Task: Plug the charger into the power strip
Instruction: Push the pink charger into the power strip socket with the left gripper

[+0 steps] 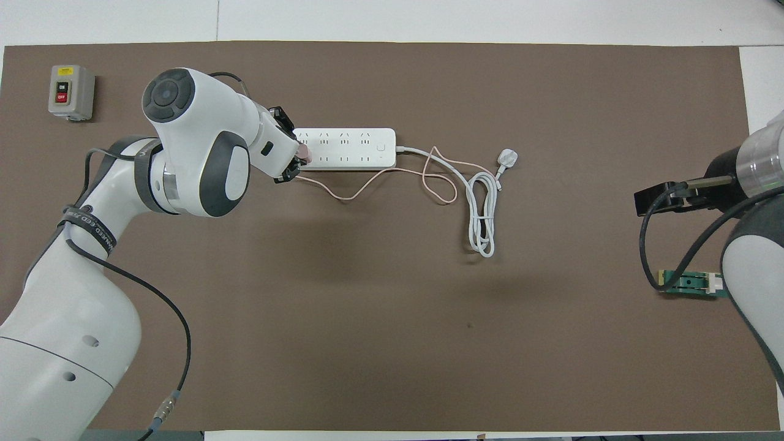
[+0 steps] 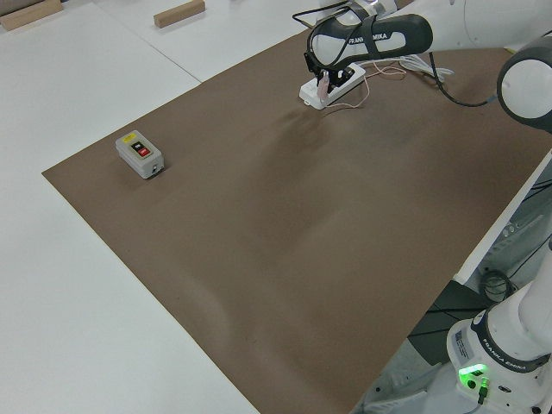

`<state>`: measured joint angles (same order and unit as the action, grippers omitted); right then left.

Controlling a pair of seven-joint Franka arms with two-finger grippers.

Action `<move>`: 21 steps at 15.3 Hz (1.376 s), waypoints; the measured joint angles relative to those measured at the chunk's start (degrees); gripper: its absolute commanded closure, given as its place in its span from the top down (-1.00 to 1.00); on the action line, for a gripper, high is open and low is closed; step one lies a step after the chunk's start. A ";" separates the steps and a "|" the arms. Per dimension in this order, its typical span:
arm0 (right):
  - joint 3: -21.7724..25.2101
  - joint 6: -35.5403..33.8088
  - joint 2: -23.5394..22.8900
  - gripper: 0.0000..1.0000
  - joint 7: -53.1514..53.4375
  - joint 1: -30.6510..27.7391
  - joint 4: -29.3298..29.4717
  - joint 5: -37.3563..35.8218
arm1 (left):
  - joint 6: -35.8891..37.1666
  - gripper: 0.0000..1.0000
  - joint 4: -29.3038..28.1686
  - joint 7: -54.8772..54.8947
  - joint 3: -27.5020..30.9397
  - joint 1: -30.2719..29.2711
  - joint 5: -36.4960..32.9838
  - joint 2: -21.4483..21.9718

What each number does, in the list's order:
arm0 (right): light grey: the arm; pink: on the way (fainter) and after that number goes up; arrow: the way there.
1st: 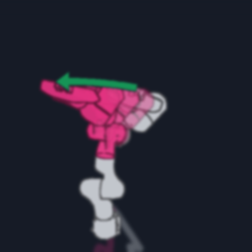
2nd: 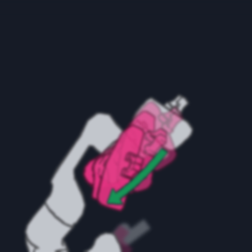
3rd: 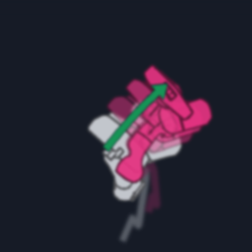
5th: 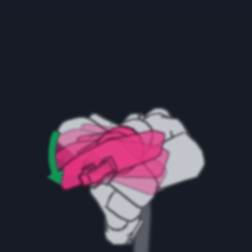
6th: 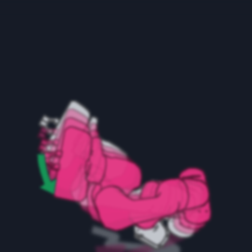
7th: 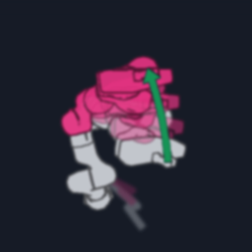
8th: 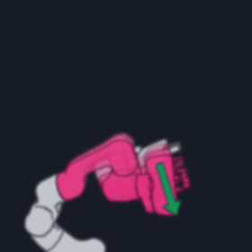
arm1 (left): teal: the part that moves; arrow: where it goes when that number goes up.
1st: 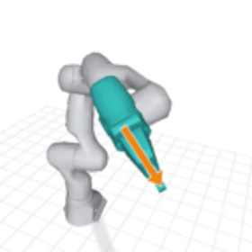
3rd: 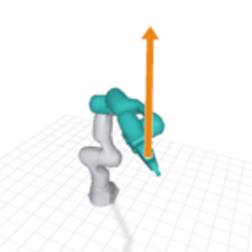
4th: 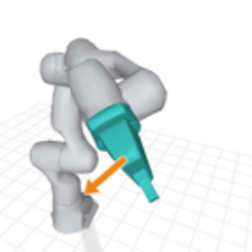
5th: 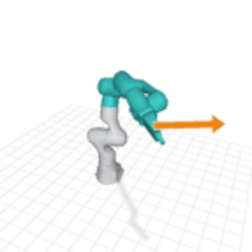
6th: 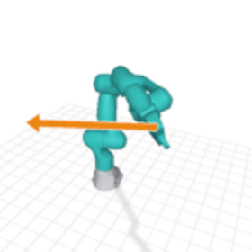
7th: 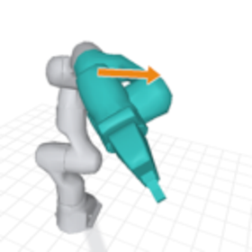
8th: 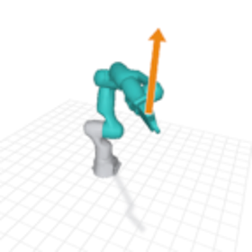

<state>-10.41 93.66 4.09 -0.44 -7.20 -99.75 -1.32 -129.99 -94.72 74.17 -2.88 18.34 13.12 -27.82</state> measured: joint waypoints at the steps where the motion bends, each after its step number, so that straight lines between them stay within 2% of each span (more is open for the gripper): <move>1: 0.00 0.00 0.00 1.00 0.00 0.00 0.00 0.00 | 0.00 -1.00 0.00 0.00 0.00 0.00 0.00 0.00; 13: 0.00 0.00 0.00 1.00 0.00 0.00 0.00 0.00 | 0.05 -1.00 0.34 0.06 0.06 -0.03 0.23 -0.66; 18: 0.00 0.00 0.00 1.00 0.00 0.00 0.00 0.00 | 6.13 -1.00 5.76 1.17 0.31 -0.29 0.27 -3.54; 21: 0.00 0.00 0.00 1.00 0.00 0.00 0.00 0.00 | 7.30 -1.00 6.76 3.44 0.08 -0.89 1.30 -4.12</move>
<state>-10.41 93.66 4.09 -0.44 -7.20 -99.75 -1.32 -122.69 -87.96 77.61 -2.80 17.45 14.42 -31.94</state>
